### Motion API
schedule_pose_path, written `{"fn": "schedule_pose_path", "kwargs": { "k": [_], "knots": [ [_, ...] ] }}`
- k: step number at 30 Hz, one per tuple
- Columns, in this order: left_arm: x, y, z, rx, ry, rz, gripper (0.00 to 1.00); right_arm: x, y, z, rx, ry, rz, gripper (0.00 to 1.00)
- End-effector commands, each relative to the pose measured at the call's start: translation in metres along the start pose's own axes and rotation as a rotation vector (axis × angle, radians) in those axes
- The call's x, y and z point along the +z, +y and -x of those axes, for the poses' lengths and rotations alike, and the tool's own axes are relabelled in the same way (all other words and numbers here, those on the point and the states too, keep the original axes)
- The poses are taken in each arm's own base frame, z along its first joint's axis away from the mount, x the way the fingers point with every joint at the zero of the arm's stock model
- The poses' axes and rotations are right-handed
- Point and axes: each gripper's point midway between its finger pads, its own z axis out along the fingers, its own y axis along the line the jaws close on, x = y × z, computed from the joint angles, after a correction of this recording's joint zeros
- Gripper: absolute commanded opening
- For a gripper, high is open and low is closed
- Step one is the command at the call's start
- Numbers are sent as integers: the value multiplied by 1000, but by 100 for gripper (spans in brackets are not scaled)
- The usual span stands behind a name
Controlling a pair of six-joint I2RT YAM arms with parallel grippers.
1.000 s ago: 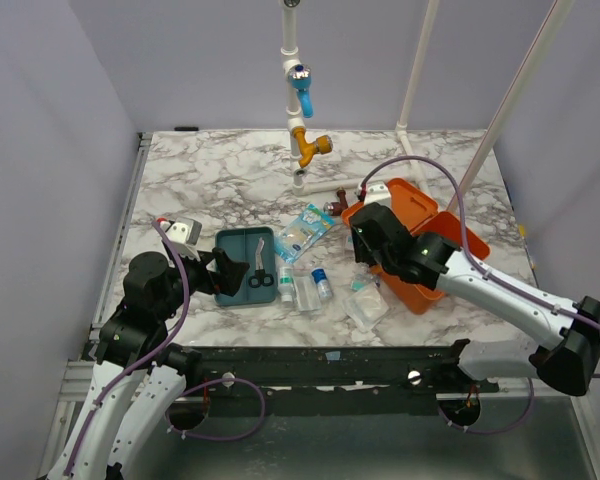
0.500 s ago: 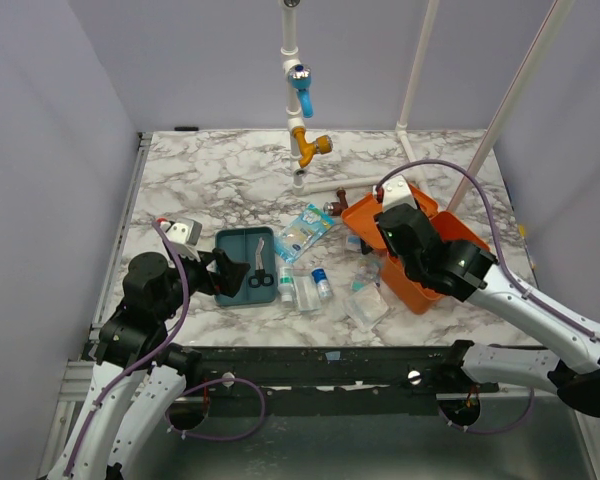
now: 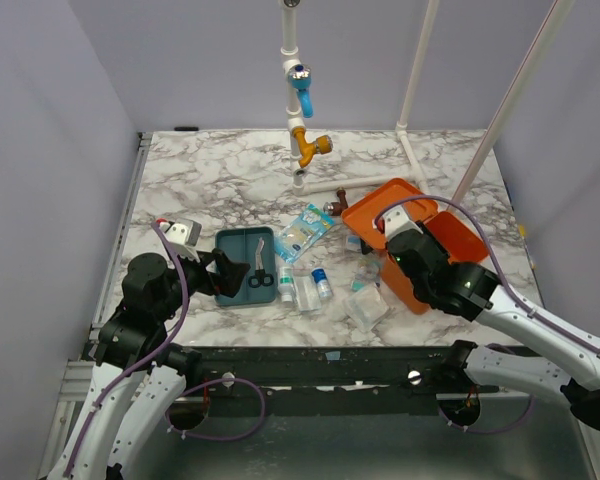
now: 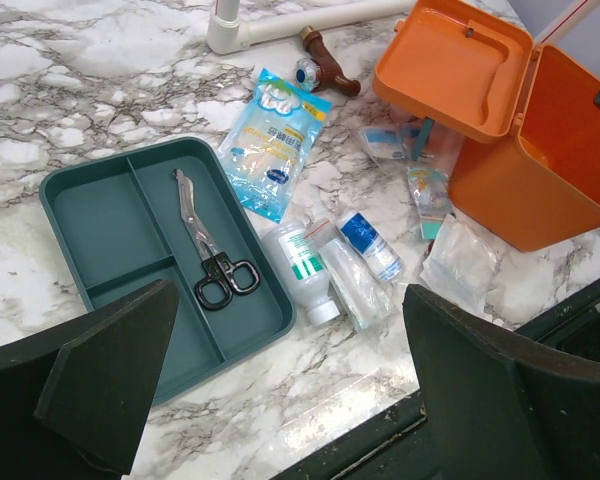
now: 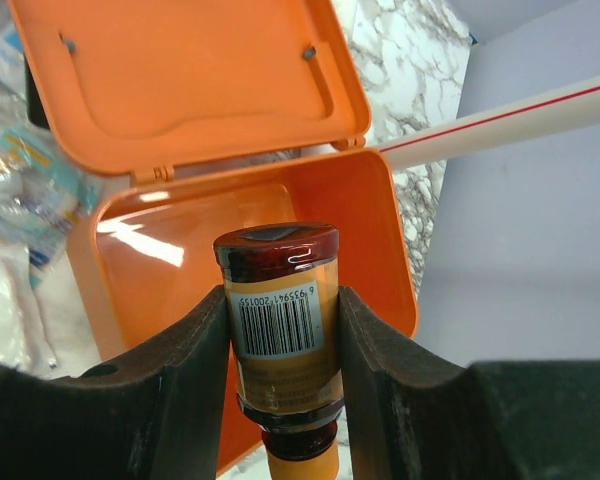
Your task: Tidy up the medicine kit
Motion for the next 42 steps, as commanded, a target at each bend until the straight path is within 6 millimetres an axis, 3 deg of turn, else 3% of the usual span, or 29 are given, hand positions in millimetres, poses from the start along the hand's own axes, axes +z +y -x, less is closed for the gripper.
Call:
{"fn": "schedule_pose_path", "kwargs": {
  "k": [1,12,17,39,42],
  "knots": [
    [-5,-8,2,-1,-5,-38,98,3,-1,-10,-65,-6,-17,28],
    [-6,-11,1,3,-5,-49,98,20,31,-36,-89,21,84,29],
    [-6,-12,1,4,-4,-54,99,24,44,-38,-54,26,157,28],
    [-9,-16,2,9,-13,-72,98,47,61,-63,-78,107,226,26],
    [-8,-16,1,9,-10,-74,99,54,60,-62,-53,117,241,21]
  ]
}}
